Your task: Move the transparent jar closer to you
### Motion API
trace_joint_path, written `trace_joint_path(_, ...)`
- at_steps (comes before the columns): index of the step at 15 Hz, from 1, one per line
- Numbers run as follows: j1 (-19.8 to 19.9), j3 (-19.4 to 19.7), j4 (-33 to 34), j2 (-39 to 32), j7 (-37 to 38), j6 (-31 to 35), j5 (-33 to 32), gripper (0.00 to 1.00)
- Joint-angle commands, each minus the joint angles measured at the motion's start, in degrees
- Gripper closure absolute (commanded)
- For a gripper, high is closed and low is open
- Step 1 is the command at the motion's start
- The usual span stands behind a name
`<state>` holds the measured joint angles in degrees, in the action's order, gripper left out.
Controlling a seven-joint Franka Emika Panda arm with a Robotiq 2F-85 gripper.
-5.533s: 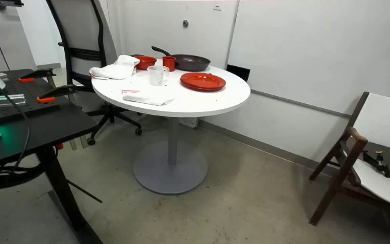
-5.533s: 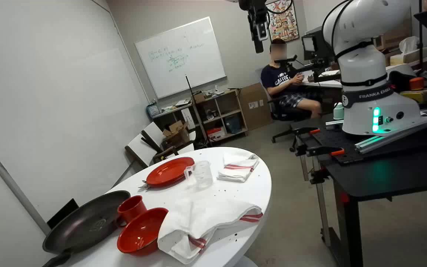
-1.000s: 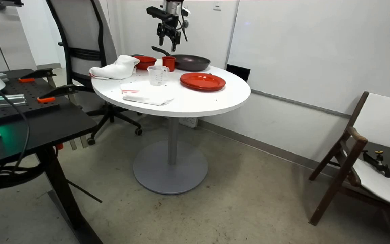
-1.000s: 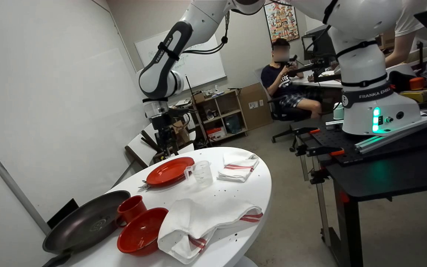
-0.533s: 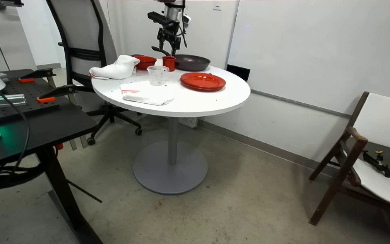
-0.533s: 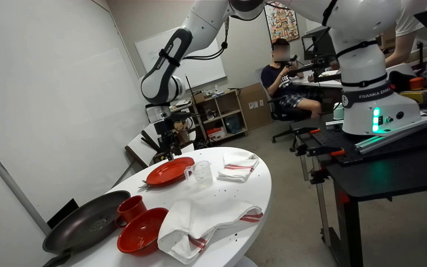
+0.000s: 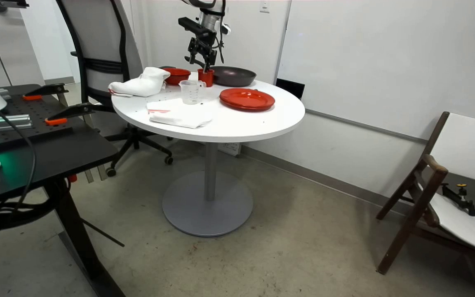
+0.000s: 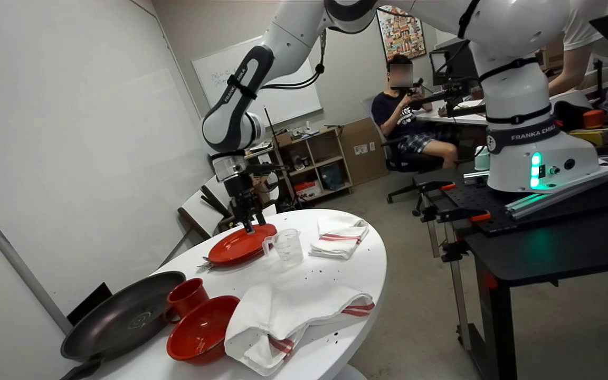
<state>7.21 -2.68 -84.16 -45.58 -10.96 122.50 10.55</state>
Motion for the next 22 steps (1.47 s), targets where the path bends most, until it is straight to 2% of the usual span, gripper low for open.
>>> trace_joint_path(1,1.0,-0.5,2.9,-1.5,-0.5,-2.6,0.4,0.00)
trace_joint_path(10,2.3,0.2,3.5,-2.5,-3.3,-3.8,-1.4,0.00)
trace_joint_path(22,2.0,0.6,5.8,-6.1,-2.1,-3.7,-1.8,0.00)
